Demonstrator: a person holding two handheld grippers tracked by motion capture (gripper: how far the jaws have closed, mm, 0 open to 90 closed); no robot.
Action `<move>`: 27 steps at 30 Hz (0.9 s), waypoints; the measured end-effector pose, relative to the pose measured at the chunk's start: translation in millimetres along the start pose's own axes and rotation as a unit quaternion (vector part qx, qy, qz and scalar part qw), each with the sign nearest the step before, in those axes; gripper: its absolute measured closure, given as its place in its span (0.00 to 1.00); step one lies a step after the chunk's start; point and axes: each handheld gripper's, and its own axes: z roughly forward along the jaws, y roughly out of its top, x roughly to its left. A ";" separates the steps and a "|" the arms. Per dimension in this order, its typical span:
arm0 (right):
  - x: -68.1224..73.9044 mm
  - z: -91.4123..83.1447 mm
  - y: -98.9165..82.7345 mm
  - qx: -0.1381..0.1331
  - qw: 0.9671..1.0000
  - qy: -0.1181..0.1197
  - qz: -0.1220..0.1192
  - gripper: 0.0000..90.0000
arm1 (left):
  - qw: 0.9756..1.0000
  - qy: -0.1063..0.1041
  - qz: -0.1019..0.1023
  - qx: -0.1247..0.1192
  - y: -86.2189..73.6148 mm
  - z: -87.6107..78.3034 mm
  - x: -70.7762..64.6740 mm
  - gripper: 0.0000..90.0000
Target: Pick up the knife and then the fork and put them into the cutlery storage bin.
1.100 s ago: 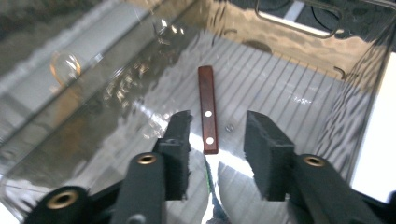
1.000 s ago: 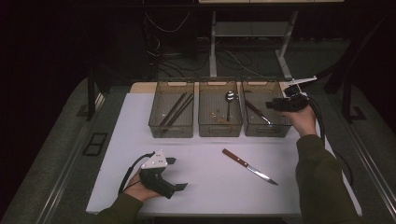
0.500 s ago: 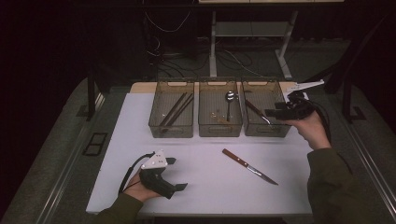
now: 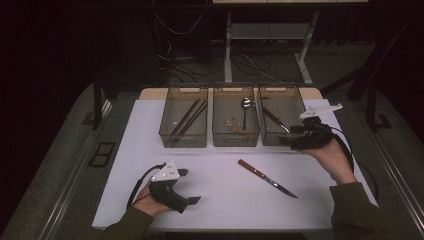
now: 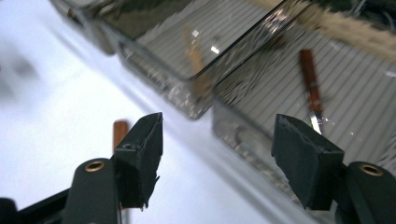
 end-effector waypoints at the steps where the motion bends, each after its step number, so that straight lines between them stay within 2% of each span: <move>1: 3.7 1.4 -2.9 0.004 1.000 0.002 -0.002 0.38 | 1.000 0.000 0.000 0.000 0.0 0.0 -0.1 0.00; 4: 10.2 5.7 -9.6 0.010 1.000 0.008 -0.004 0.37 | 1.000 0.000 0.000 0.000 0.0 0.1 0.0 0.00; 9: 17.0 11.7 -19.0 0.028 1.000 0.005 -0.009 0.36 | 1.000 0.001 0.002 0.001 0.0 -0.4 -0.3 0.00; 14: 26.0 18.8 -24.6 0.069 0.997 -0.001 -0.021 0.36 | 1.000 0.001 0.002 0.002 0.0 -0.1 -0.6 0.00; 19: 34.0 27.1 -24.1 0.111 0.993 -0.003 -0.031 0.37 | 1.000 0.001 0.003 0.002 0.1 -0.3 -0.7 0.00; 23: 39.1 35.0 -22.6 0.141 0.990 0.009 -0.031 0.37 | 1.000 0.001 0.003 0.002 0.1 -0.1 -0.6 0.00; 27: 44.9 44.4 -22.5 0.180 0.983 0.019 -0.043 0.42 | 1.000 0.001 0.003 0.003 0.1 0.0 -0.5 0.00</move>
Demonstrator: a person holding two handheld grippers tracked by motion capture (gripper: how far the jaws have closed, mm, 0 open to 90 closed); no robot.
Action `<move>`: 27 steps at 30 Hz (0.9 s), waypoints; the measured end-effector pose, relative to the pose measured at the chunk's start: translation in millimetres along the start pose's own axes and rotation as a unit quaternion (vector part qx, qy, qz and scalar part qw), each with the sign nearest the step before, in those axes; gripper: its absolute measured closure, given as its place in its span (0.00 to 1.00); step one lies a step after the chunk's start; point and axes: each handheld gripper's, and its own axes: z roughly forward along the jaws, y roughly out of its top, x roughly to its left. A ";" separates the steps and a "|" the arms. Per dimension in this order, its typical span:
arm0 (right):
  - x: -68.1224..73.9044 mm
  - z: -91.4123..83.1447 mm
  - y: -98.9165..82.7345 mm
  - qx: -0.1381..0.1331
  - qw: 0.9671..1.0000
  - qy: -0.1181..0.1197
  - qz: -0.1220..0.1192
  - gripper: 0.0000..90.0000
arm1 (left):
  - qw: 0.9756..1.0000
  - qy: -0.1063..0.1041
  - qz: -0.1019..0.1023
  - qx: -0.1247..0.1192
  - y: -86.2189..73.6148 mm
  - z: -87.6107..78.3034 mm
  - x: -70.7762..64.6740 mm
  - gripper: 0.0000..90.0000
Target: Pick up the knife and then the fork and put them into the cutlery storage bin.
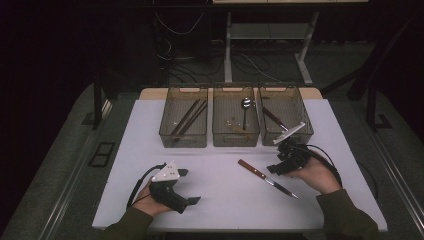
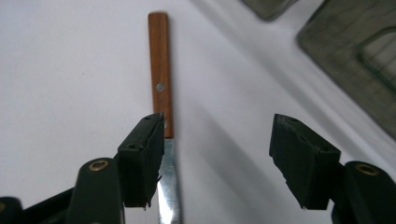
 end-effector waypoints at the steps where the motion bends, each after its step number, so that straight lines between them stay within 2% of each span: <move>1: 2.3 2.1 1.0 0.008 1.000 0.006 -0.002 0.44 | 1.000 0.000 0.000 0.000 0.0 0.1 -0.1 0.00; 11: 20.7 21.4 16.3 0.065 0.997 0.015 -0.038 0.62 | 1.000 0.000 0.000 0.001 -0.1 0.2 0.3 0.00; 17: 27.3 33.0 25.8 0.094 0.993 0.016 -0.067 0.69 | 1.000 0.000 0.001 0.002 -0.1 0.3 0.3 0.00; 23: 32.1 43.4 31.5 0.124 0.989 0.014 -0.081 0.75 | 1.000 0.000 0.001 0.002 -0.2 0.4 0.6 0.00; 27: 33.7 46.0 33.9 0.137 0.987 0.003 -0.087 0.79 | 1.000 0.000 0.000 0.002 -0.2 0.6 0.4 0.00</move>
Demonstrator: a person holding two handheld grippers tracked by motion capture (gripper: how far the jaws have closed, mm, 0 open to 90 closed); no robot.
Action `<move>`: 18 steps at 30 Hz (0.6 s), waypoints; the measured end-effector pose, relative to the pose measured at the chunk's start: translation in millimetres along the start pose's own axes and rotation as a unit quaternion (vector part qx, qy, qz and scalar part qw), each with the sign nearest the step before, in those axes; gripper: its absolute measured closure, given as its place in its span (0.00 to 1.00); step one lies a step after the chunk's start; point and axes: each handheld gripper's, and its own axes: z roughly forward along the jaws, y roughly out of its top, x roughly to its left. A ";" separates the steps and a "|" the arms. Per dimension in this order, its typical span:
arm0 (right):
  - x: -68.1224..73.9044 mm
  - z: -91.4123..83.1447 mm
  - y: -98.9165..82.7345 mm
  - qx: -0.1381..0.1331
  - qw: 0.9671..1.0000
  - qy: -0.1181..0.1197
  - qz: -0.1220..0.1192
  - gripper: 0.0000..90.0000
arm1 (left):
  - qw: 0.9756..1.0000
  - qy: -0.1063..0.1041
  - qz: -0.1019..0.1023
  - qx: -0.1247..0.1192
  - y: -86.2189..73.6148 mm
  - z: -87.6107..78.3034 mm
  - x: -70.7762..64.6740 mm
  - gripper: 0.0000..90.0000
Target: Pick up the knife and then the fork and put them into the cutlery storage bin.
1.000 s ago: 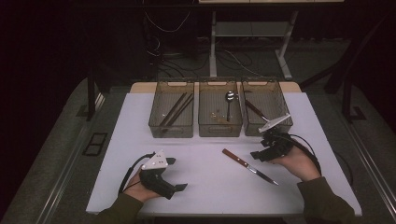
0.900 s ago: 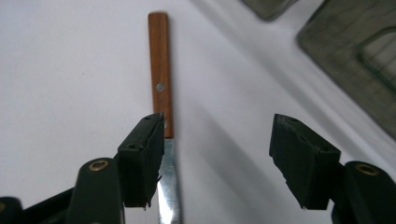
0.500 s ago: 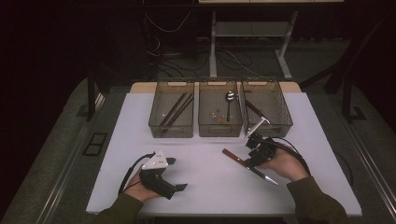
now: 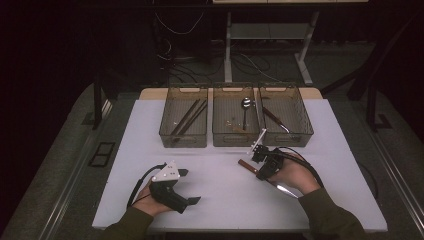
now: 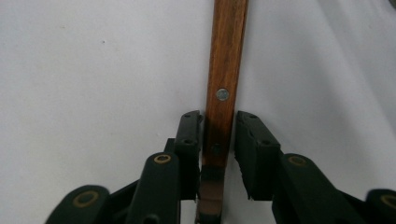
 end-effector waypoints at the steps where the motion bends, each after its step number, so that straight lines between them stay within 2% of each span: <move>1: -0.5 0.5 0.7 0.003 1.000 -0.002 -0.005 0.80 | 1.000 0.000 0.000 0.000 0.0 0.0 0.0 0.00; 3: 0.0 1.2 1.9 0.005 1.000 -0.006 -0.013 0.81 | 1.000 0.000 0.000 0.000 0.0 0.0 0.0 0.00; 4: 1.5 0.8 2.6 0.008 1.000 -0.001 -0.008 0.81 | 1.000 0.000 0.000 0.001 0.0 0.0 -0.1 0.00; 10: 4.7 1.5 5.8 0.018 1.000 -0.008 -0.012 0.85 | 1.000 0.001 0.000 0.001 0.0 0.1 -0.1 0.00; 14: 7.6 1.7 7.7 0.026 0.999 -0.018 -0.019 0.86 | 1.000 0.000 0.000 0.000 0.0 -0.1 -0.1 0.00; 18: 7.8 1.4 6.8 0.021 0.999 -0.018 -0.019 0.86 | 1.000 0.000 0.000 0.000 0.0 -0.2 -0.1 0.00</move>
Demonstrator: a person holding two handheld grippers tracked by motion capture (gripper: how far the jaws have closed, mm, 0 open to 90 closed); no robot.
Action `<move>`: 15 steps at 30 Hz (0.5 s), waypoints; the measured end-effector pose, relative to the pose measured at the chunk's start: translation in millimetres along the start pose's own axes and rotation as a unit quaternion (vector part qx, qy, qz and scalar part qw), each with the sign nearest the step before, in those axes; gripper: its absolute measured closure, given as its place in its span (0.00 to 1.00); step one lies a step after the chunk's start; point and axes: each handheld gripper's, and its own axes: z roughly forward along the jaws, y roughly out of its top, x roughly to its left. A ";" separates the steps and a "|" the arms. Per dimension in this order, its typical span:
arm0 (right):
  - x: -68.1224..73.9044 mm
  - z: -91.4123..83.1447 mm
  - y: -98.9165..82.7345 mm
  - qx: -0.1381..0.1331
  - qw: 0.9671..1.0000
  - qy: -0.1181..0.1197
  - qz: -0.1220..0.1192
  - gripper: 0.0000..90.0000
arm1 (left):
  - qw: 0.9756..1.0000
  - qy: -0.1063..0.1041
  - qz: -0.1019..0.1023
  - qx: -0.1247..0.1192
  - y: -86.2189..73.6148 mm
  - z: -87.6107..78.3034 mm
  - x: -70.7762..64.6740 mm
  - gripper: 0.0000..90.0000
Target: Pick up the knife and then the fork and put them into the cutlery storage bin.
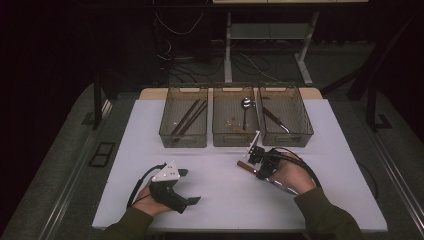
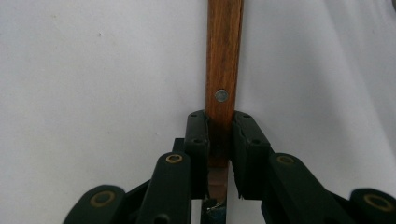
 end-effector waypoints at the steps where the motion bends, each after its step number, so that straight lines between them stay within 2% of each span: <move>1: -0.6 -0.1 -0.7 -0.003 1.000 0.002 -0.002 0.86 | 1.000 0.000 0.000 0.000 0.1 -0.1 0.0 0.00; 5: -3.7 -1.3 -3.9 -0.014 1.000 0.012 0.004 0.86 | 1.000 0.000 0.001 0.000 0.0 -0.1 0.3 0.00; 8: -8.4 -3.0 -6.4 -0.022 1.000 0.003 0.003 0.86 | 1.000 -0.001 0.000 -0.001 0.0 -0.1 0.1 0.00; 10: -9.9 -6.0 -8.3 -0.028 1.000 0.008 0.008 0.86 | 1.000 0.000 0.000 0.000 0.0 -0.2 0.2 0.00; 11: -11.0 -7.8 -9.4 -0.033 0.999 0.006 0.009 0.86 | 1.000 0.000 0.001 0.000 0.0 -0.2 0.4 0.00; 14: -14.0 -14.5 -13.9 -0.051 0.998 0.018 0.023 0.86 | 1.000 0.000 0.001 0.000 0.1 -0.1 0.0 0.00; 15: -16.3 -16.5 -16.0 -0.057 0.998 0.013 0.022 0.86 | 1.000 0.000 0.000 -0.001 0.1 -0.1 -0.1 0.00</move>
